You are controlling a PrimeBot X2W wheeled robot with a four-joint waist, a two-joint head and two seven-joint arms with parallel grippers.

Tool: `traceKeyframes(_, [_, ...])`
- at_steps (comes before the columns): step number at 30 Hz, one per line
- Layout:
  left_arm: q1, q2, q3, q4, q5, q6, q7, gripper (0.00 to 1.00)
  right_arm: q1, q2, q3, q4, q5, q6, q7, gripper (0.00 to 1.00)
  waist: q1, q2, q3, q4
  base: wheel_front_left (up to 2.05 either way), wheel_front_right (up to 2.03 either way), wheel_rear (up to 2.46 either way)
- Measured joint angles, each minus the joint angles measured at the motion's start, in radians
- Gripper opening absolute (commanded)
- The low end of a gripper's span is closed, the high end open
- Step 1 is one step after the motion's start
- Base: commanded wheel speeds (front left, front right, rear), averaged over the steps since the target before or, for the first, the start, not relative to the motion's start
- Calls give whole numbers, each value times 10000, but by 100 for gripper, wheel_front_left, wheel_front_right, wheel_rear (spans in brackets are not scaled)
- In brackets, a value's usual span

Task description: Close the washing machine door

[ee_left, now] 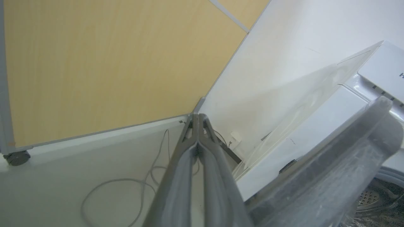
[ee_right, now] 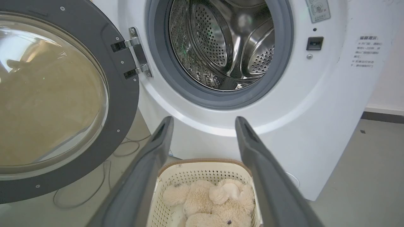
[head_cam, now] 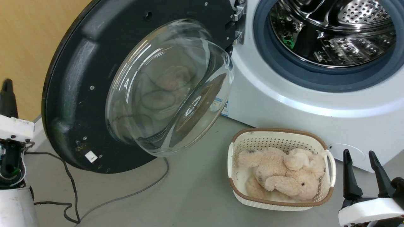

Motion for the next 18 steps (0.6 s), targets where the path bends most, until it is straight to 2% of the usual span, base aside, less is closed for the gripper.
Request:
traceKeyframes(5, [-36,151,-219,644,-531,-125,671,0,-9,2,-84,100,115,0,-109,100,0,0,115,177,0,0,0])
traceKeyframes(6, [-36,201,-527,844,-986,-186,1252,0,-17,2,-115,167,201,0,-155,100,0,0,166,240,0,0,0])
traceKeyframes(8, [-32,268,-817,825,-1333,-221,1674,0,-27,2,-163,201,255,0,-174,100,-1,0,194,282,0,0,0])
traceKeyframes(18, [990,882,-2243,-821,-4069,-339,3929,0,-35,6,-408,368,522,0,-422,100,0,0,223,592,0,0,0])
